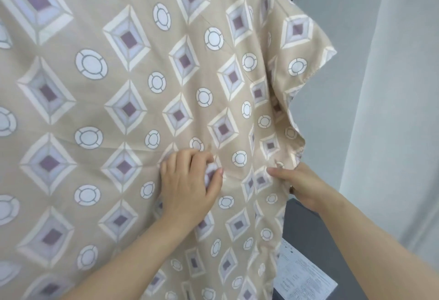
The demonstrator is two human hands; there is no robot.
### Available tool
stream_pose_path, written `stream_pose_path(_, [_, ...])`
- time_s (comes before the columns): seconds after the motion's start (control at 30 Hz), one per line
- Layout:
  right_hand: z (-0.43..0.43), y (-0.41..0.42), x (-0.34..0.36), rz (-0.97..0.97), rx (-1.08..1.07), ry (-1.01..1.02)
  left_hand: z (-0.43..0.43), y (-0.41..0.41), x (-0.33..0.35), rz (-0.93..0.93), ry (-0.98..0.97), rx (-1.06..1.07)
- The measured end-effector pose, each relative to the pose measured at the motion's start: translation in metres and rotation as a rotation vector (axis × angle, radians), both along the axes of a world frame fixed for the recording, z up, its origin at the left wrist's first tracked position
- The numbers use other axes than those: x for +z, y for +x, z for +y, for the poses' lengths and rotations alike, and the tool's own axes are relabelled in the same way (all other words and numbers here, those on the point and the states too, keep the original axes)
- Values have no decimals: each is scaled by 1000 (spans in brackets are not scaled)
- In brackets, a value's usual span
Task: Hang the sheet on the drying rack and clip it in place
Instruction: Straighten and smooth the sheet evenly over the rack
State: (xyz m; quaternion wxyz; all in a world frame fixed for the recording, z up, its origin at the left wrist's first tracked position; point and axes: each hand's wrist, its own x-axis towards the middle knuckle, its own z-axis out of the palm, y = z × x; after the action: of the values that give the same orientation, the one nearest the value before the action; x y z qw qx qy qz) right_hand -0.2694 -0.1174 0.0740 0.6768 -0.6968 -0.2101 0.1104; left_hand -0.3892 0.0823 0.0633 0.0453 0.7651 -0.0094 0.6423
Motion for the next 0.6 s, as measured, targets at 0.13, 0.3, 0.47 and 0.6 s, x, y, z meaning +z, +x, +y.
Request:
stream_pose_path(0.13, [7, -11, -10, 33, 125, -57, 0, -5, -5, 67, -11, -61])
stream_pose_path(0.3, [22, -22, -22, 33, 190, -61, -4, -14, -17, 74, -103, -150])
stream_pose_path(0.47, [33, -39, -30, 33, 488, -74, -14, -16, -22, 137, -209, -178])
stream_pose_path(0.6, [46, -46, -39, 37, 482, -52, -13, -23, -21, 175, -251, -198])
